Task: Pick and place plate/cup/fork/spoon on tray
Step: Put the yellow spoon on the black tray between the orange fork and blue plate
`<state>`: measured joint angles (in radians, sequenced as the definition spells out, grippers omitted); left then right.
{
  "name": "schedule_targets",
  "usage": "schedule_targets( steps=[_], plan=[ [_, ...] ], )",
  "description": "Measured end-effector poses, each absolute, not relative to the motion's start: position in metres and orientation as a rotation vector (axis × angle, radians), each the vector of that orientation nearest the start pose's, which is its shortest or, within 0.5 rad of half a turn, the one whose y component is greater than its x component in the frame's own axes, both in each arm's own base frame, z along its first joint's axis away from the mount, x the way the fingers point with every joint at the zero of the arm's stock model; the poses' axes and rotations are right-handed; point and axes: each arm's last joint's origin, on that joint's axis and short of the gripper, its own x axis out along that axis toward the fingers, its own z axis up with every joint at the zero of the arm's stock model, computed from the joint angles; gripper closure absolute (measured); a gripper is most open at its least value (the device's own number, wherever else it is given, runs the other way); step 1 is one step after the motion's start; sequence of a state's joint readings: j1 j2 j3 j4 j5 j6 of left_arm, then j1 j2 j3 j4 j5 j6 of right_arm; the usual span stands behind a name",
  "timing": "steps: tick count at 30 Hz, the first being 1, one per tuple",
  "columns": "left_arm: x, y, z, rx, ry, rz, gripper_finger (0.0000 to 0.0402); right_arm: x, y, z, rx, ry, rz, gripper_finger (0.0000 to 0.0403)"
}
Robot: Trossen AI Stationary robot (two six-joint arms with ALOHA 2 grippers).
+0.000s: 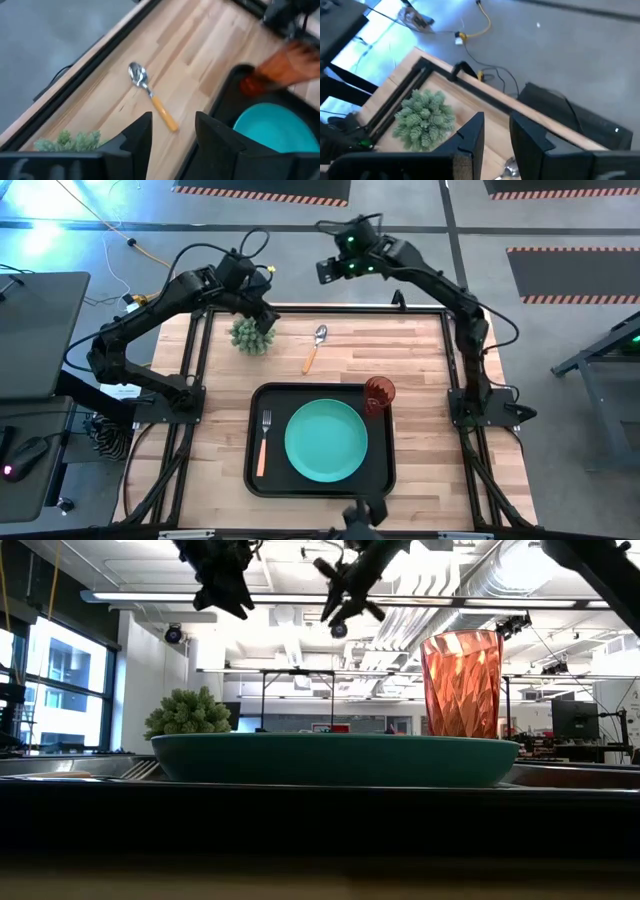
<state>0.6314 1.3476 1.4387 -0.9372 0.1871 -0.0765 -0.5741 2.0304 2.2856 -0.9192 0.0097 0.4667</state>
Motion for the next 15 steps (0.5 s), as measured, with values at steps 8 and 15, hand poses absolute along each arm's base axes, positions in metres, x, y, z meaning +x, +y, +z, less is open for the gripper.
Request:
schedule_targets(
  steps=[8, 15],
  plan=[
    [0.225, 0.153, 0.377, -0.503, 0.645, 0.520, 0.0257, 0.333, -0.215, 0.446, 0.518, 0.431, -0.668, 0.0320],
    [0.253, 0.158, 0.366, -0.550, 0.602, 0.525, 0.0257, 0.311, -0.202, 0.464, 0.472, 0.448, -0.659, 0.0320]
  ],
)
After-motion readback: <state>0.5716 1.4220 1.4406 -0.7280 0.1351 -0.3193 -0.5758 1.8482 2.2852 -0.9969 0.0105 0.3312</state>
